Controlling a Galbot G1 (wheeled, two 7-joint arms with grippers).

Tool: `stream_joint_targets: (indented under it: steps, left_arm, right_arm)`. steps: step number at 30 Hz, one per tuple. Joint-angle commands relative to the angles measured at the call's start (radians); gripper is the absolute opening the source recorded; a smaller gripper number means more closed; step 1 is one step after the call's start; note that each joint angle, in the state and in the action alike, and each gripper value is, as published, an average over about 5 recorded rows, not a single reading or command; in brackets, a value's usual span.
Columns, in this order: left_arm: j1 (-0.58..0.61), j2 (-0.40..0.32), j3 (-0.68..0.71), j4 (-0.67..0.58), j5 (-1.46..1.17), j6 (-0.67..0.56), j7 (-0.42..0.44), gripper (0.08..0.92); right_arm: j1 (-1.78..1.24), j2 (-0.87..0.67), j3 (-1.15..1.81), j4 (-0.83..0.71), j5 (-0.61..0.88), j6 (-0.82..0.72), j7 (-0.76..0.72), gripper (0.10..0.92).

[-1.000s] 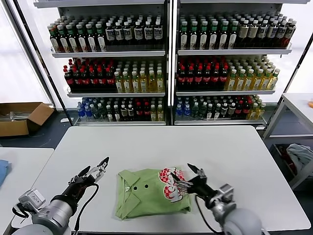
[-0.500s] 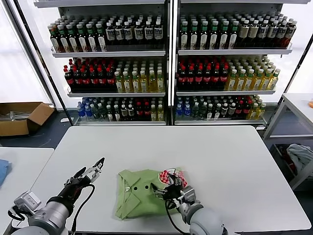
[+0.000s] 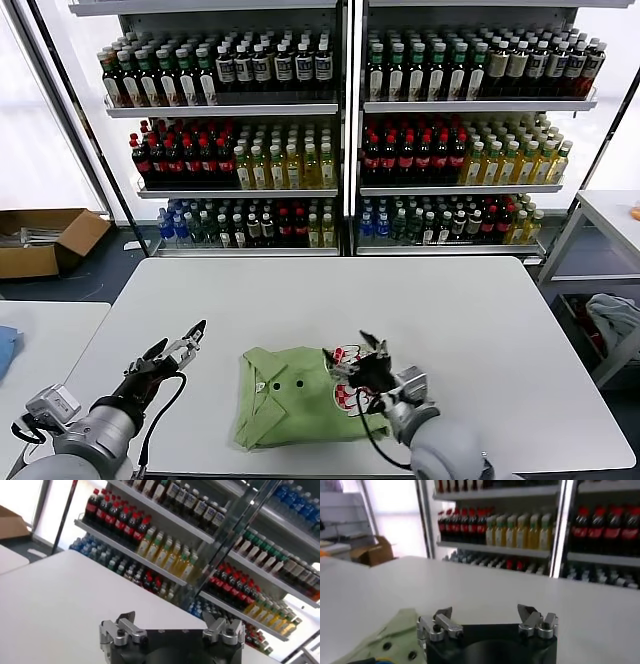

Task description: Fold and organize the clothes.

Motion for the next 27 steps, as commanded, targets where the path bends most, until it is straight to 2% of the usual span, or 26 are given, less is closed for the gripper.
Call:
stream_joint_targets:
  steps: [1,6,18,22,27]
  left_arm:
    - [0.029,-0.002,-0.082,0.066,0.316,-0.089,0.268,0.823]
    - [0.061,-0.038,-0.111,0.105,0.518,-0.228,0.401,0.823]
    - [0.139,-0.216,-0.241,0.142,0.784,-0.456,0.659,0.823]
    - [0.186,-0.251,-0.241,0.153,0.844,-0.520,0.697,0.823]
    - [0.208,-0.283,-0.224,0.154,0.843,-0.537,0.707,0.823]
  right_arm:
    - [-0.186,-0.038,0.543,0.058,-0.005,0.211,-0.151,0.823]
    - [-0.317,0.011,0.670,0.052,-0.019,0.256,-0.198,0.823]
    - [-0.477,0.139,0.783,0.008,-0.068,0.382,-0.399,0.823]
    - [-0.515,0.170,0.800,-0.015,-0.095,0.454,-0.457,0.823]
    - [-0.571,0.210,0.805,0.005,-0.115,0.479,-0.472,0.823]
